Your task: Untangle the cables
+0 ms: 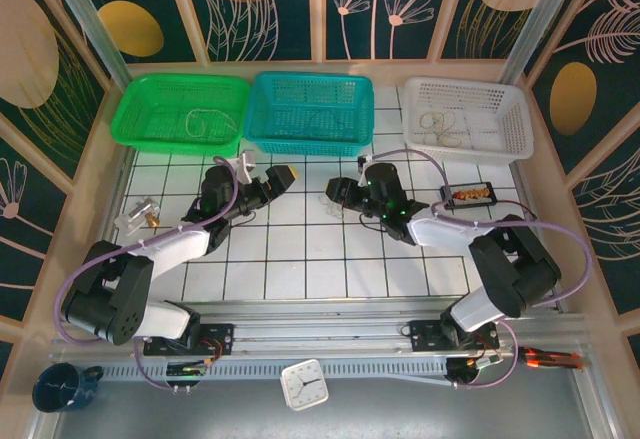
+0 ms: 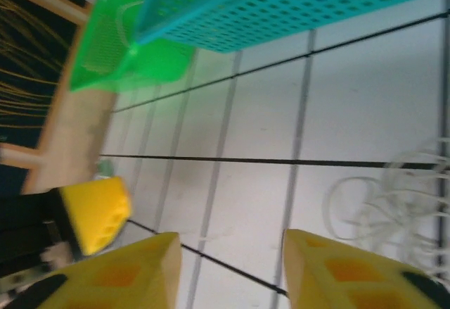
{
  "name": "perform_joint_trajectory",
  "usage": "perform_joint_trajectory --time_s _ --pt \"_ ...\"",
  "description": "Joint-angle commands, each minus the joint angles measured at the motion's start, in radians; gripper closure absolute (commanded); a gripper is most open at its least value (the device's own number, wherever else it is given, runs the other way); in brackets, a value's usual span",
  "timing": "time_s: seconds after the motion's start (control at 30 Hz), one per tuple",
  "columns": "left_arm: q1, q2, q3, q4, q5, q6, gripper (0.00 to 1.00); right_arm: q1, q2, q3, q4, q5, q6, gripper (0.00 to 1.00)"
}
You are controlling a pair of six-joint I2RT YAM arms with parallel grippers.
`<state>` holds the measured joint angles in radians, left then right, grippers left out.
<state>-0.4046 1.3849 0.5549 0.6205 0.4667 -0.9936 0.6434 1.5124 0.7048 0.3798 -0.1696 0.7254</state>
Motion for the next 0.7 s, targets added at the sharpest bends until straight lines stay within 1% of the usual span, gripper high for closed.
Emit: perform_joint_trajectory --time_s 0.0,0.17,0.3,0.37,0.4,0.43,0.5,0.57,0.67 --pt "-0.005 -0.016 -0.012 0.033 0.005 -0.004 0.01 0.011 0.047 0.038 -0.12 0.094 0.016 0.52" --pt "-0.005 -0.01 -0.014 0.039 0.01 -0.005 0.01 0.022 0.123 0.064 -0.112 0.076 0.017 0.52" --pt "-0.005 -0.009 -0.015 0.039 0.009 -0.004 0.01 0.032 0.192 0.103 -0.101 0.053 0.014 0.57" --pt "-0.005 -0.007 -0.014 0.038 0.008 -0.001 0.01 0.034 0.222 0.126 -0.1 0.04 0.01 0.62" --pt "-0.005 -0.004 -0.016 0.038 0.007 0.0 0.01 0.036 0.236 0.136 -0.101 0.034 0.007 0.72" --pt "-0.005 -0.002 -0.016 0.038 0.007 0.0 0.01 0.036 0.242 0.144 -0.099 0.028 0.003 0.83" --pt "-0.005 0.003 -0.016 0.039 0.01 0.001 0.01 0.034 0.233 0.146 -0.091 0.017 -0.005 1.0" --pt "-0.005 0.003 -0.019 0.043 0.016 0.0 0.01 0.033 0.198 0.133 -0.068 0.004 -0.016 1.0" --pt "-0.006 -0.002 -0.025 0.061 0.033 -0.015 0.01 0.022 0.108 0.072 0.023 -0.052 -0.019 1.0"
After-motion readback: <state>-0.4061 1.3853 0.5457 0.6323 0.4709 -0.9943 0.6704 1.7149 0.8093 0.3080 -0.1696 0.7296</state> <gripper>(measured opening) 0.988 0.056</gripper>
